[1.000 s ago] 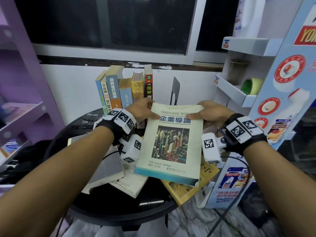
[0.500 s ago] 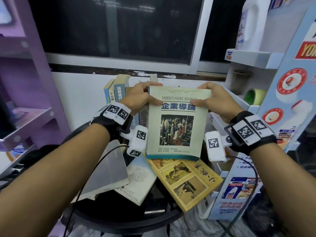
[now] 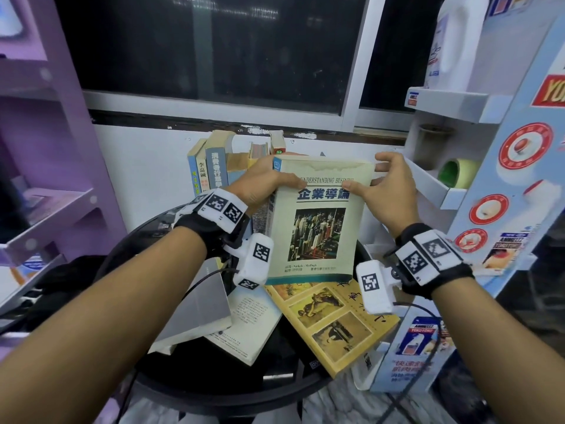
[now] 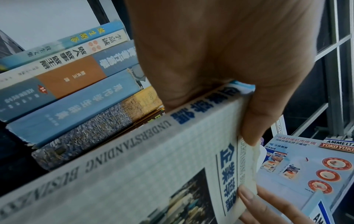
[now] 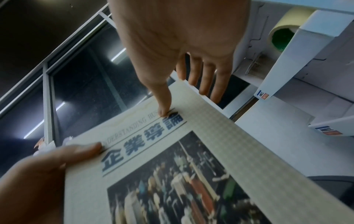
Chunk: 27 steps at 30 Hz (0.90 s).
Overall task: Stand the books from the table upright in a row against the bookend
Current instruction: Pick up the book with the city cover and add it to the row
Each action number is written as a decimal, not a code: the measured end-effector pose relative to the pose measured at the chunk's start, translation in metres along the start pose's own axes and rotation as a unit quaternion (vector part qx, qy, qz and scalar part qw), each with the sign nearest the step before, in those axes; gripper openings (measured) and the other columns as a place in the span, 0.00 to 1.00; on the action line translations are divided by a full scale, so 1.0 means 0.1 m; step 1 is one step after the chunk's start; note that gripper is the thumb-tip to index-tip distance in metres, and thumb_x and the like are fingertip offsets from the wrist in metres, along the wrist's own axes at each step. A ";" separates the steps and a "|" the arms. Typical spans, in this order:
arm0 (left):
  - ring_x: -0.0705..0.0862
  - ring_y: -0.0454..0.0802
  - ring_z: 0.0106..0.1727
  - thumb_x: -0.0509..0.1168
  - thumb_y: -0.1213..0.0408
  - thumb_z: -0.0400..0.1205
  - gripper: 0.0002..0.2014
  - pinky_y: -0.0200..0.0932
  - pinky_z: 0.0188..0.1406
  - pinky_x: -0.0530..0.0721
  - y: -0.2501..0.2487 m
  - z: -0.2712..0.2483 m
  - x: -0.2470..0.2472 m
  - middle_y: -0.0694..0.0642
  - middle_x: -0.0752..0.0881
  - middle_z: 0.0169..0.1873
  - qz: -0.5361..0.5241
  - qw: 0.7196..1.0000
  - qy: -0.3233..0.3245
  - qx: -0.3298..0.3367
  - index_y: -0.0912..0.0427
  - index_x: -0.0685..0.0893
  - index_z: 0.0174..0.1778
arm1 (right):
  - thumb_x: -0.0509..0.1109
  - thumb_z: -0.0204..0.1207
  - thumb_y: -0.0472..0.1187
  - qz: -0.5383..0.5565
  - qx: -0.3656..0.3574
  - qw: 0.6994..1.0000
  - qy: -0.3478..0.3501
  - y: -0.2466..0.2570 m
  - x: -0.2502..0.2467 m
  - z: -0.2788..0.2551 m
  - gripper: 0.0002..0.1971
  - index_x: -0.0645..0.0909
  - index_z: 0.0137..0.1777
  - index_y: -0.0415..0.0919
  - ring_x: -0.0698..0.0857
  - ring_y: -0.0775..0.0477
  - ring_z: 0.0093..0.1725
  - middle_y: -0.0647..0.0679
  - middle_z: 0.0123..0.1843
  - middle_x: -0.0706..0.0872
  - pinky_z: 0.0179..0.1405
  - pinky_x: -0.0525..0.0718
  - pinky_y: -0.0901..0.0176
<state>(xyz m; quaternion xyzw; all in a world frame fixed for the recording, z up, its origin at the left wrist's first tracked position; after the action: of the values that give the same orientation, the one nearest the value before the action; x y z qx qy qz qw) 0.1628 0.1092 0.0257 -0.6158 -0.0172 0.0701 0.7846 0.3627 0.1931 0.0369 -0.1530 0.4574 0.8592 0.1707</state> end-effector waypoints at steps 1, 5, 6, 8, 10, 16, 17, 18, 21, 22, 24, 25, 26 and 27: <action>0.88 0.57 0.54 0.69 0.77 0.76 0.16 0.49 0.51 0.88 0.01 0.00 -0.02 0.60 0.89 0.54 -0.004 1.000 -0.004 -0.001 0.60 0.82 0.57 | 0.85 0.62 0.49 -0.019 -0.012 0.999 -0.034 0.03 -0.01 -0.03 0.37 0.70 0.67 0.42 0.80 0.49 0.56 0.46 0.63 0.77 0.55 0.78 0.59; 0.90 0.52 0.47 0.69 0.78 0.76 0.18 0.44 0.41 0.88 0.02 -0.02 -0.09 0.59 0.89 0.51 -0.025 0.999 -0.031 0.001 0.66 0.80 0.62 | 0.82 0.68 0.45 -0.021 -0.037 0.997 -0.058 0.14 0.12 -0.14 0.25 0.70 0.56 0.41 0.76 0.49 0.52 0.47 0.55 0.76 0.50 0.74 0.61; 0.90 0.53 0.47 0.69 0.78 0.76 0.19 0.44 0.41 0.87 0.03 -0.03 -0.10 0.59 0.90 0.51 -0.027 0.999 -0.037 0.000 0.67 0.80 0.63 | 0.80 0.70 0.44 -0.018 -0.043 0.998 -0.046 0.16 0.18 -0.16 0.21 0.72 0.55 0.41 0.77 0.49 0.51 0.48 0.54 0.76 0.52 0.77 0.60; 0.90 0.54 0.48 0.69 0.76 0.76 0.19 0.45 0.42 0.87 0.02 -0.05 -0.11 0.60 0.90 0.50 -0.026 0.999 -0.039 0.002 0.67 0.80 0.63 | 0.77 0.74 0.42 -0.011 -0.060 0.998 -0.019 0.21 0.28 -0.19 0.18 0.75 0.58 0.40 0.79 0.53 0.47 0.49 0.56 0.77 0.51 0.79 0.70; 0.90 0.56 0.50 0.69 0.74 0.77 0.19 0.47 0.45 0.88 -0.03 -0.10 -0.09 0.61 0.90 0.51 -0.016 1.000 -0.018 0.007 0.66 0.79 0.64 | 0.76 0.75 0.42 0.000 -0.072 0.997 0.013 0.24 0.36 -0.20 0.18 0.77 0.61 0.42 0.81 0.55 0.47 0.48 0.59 0.78 0.48 0.79 0.74; 0.85 0.57 0.57 0.66 0.59 0.75 0.27 0.52 0.54 0.87 -0.11 -0.28 -0.08 0.64 0.84 0.59 -0.025 0.997 0.075 -0.001 0.61 0.76 0.71 | 0.78 0.73 0.38 0.089 -0.055 0.984 0.144 0.26 0.48 -0.28 0.26 0.75 0.69 0.46 0.83 0.52 0.63 0.53 0.66 0.82 0.65 0.83 0.47; 0.86 0.56 0.56 0.64 0.57 0.76 0.27 0.52 0.51 0.88 -0.12 -0.29 -0.10 0.62 0.84 0.58 -0.044 0.996 0.076 -0.007 0.62 0.77 0.71 | 0.78 0.71 0.38 0.103 -0.054 0.977 0.179 0.27 0.49 -0.30 0.29 0.74 0.72 0.46 0.82 0.52 0.65 0.54 0.68 0.81 0.68 0.81 0.44; 0.87 0.55 0.54 0.62 0.56 0.76 0.27 0.52 0.47 0.88 -0.12 -0.30 -0.12 0.60 0.85 0.57 -0.064 0.995 0.075 -0.013 0.62 0.77 0.71 | 0.79 0.69 0.40 0.117 -0.050 0.969 0.210 0.28 0.51 -0.32 0.33 0.72 0.74 0.47 0.80 0.53 0.68 0.55 0.69 0.80 0.70 0.80 0.42; 0.88 0.55 0.54 0.61 0.58 0.77 0.25 0.51 0.45 0.88 -0.10 -0.29 -0.17 0.59 0.85 0.58 -0.072 0.994 0.074 -0.020 0.62 0.77 0.71 | 0.81 0.68 0.42 0.118 -0.041 0.954 0.274 0.35 0.51 -0.39 0.41 0.66 0.80 0.47 0.76 0.52 0.73 0.56 0.73 0.76 0.72 0.77 0.40; 0.87 0.55 0.55 0.62 0.59 0.79 0.24 0.51 0.46 0.88 -0.09 -0.28 -0.17 0.58 0.85 0.58 -0.052 0.996 0.074 -0.020 0.60 0.76 0.72 | 0.81 0.68 0.43 0.109 -0.040 0.952 0.283 0.38 0.51 -0.41 0.42 0.64 0.81 0.48 0.75 0.52 0.74 0.57 0.72 0.75 0.72 0.77 0.41; 0.86 0.55 0.58 0.61 0.62 0.83 0.21 0.49 0.47 0.88 -0.08 -0.25 -0.17 0.58 0.84 0.59 -0.018 0.997 0.077 -0.019 0.59 0.74 0.73 | 0.82 0.65 0.47 0.097 -0.043 0.951 0.289 0.45 0.48 -0.44 0.45 0.63 0.81 0.50 0.75 0.53 0.73 0.57 0.71 0.75 0.70 0.79 0.43; 0.85 0.55 0.59 0.60 0.63 0.85 0.19 0.48 0.47 0.88 -0.07 -0.22 -0.16 0.58 0.84 0.60 -0.011 0.997 0.077 -0.021 0.59 0.74 0.73 | 0.82 0.63 0.51 0.089 -0.046 0.951 0.292 0.49 0.48 -0.47 0.47 0.62 0.81 0.52 0.75 0.53 0.73 0.57 0.72 0.76 0.68 0.81 0.44; 0.85 0.55 0.60 0.60 0.63 0.85 0.19 0.48 0.46 0.88 -0.07 -0.21 -0.15 0.58 0.84 0.61 -0.005 0.997 0.078 -0.026 0.57 0.74 0.73 | 0.82 0.60 0.56 0.078 -0.052 0.952 0.291 0.54 0.48 -0.51 0.50 0.62 0.81 0.55 0.75 0.54 0.72 0.57 0.73 0.76 0.67 0.82 0.46; 0.85 0.54 0.60 0.60 0.62 0.85 0.18 0.47 0.46 0.88 -0.06 -0.19 -0.14 0.57 0.84 0.61 0.001 0.997 0.077 -0.029 0.56 0.74 0.72 | 0.82 0.56 0.61 0.068 -0.058 0.955 0.284 0.58 0.48 -0.54 0.52 0.62 0.81 0.56 0.76 0.54 0.71 0.57 0.74 0.76 0.65 0.82 0.49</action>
<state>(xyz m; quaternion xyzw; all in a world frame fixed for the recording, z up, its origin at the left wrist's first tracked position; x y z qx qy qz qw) 0.1516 0.0874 0.0281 -0.6415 0.0420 0.0230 0.7656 0.3008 0.1249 0.0307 -0.3688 0.4456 0.8150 -0.0337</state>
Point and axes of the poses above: each hand's wrist, its own z-axis towards the middle knuckle, its own x-axis out of the palm, y = z × x, the point moved 6 cm from there along z, towards the middle knuckle
